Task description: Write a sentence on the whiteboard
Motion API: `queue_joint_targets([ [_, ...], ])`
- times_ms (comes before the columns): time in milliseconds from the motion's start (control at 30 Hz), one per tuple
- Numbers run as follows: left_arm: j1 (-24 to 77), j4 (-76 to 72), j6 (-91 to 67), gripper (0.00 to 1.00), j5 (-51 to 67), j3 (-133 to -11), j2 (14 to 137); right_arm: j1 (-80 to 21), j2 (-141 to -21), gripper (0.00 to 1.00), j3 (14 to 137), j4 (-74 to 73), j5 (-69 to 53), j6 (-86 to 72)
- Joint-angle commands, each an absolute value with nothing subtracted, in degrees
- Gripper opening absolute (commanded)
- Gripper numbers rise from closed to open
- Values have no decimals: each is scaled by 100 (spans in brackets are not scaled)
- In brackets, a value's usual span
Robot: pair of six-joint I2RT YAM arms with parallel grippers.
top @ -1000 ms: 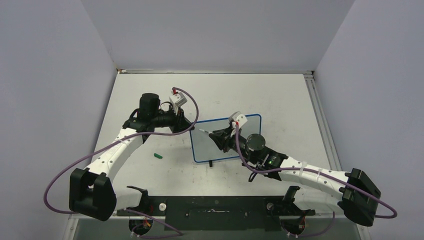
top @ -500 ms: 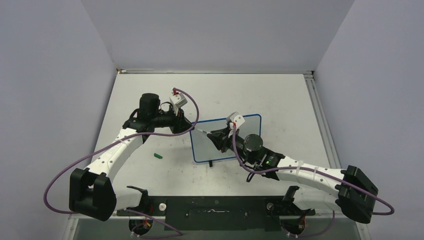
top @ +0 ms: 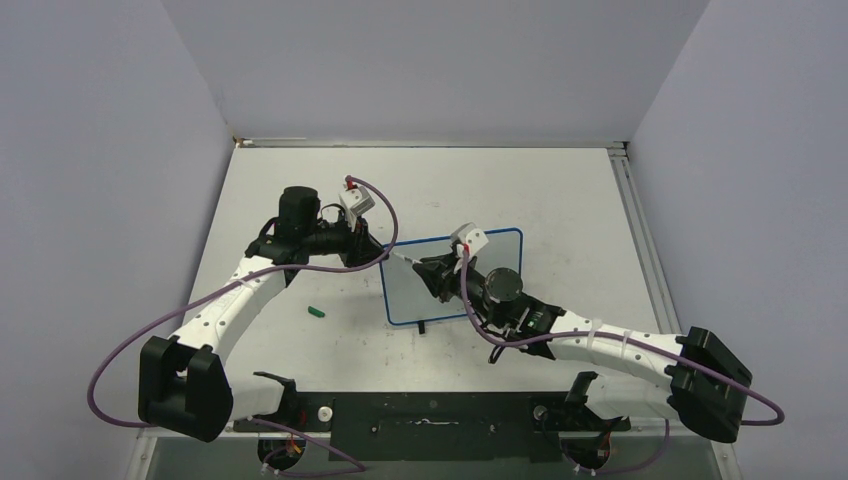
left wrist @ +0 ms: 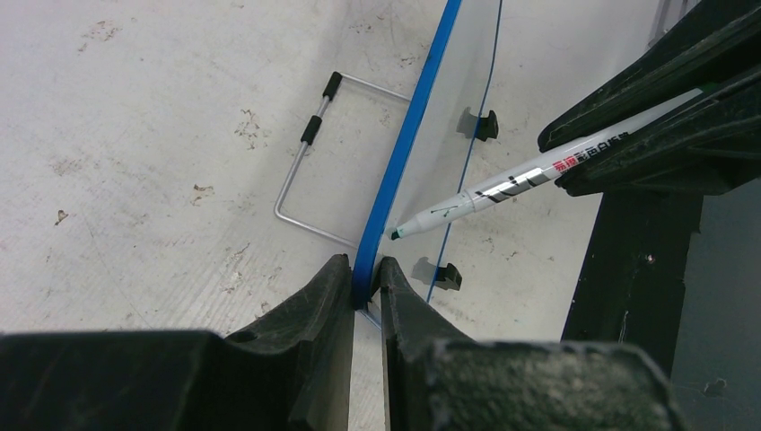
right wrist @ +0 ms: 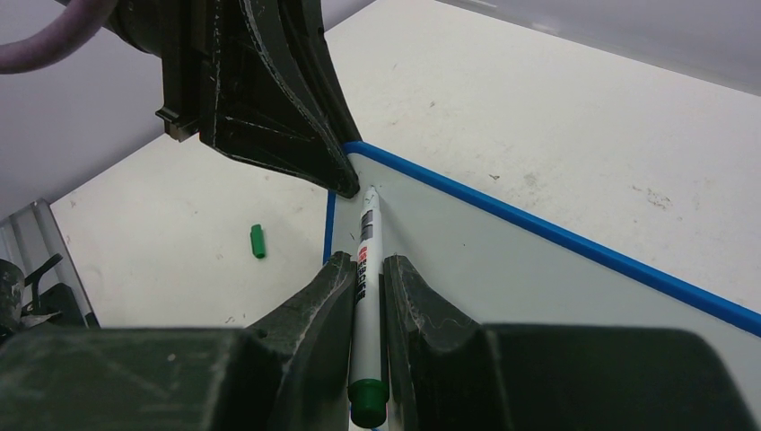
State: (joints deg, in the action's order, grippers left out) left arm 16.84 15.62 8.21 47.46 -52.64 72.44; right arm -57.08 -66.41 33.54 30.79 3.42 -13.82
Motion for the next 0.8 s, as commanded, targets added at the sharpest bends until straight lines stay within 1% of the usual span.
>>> queue_joint_targets([
  [0,1696,1749,1055,0,4658,-5194,7304,-5758,-6651,5,3557,3222,572,-1276],
  [267,1696,1745,1052,0,4660,-5203,7298,-5821,-6613,5,3358,2821,639,-1377],
  [767,1688,1723,1028,0,4633,-5211,7295,-5887,-6694,5,3289,2677,597,-1417],
])
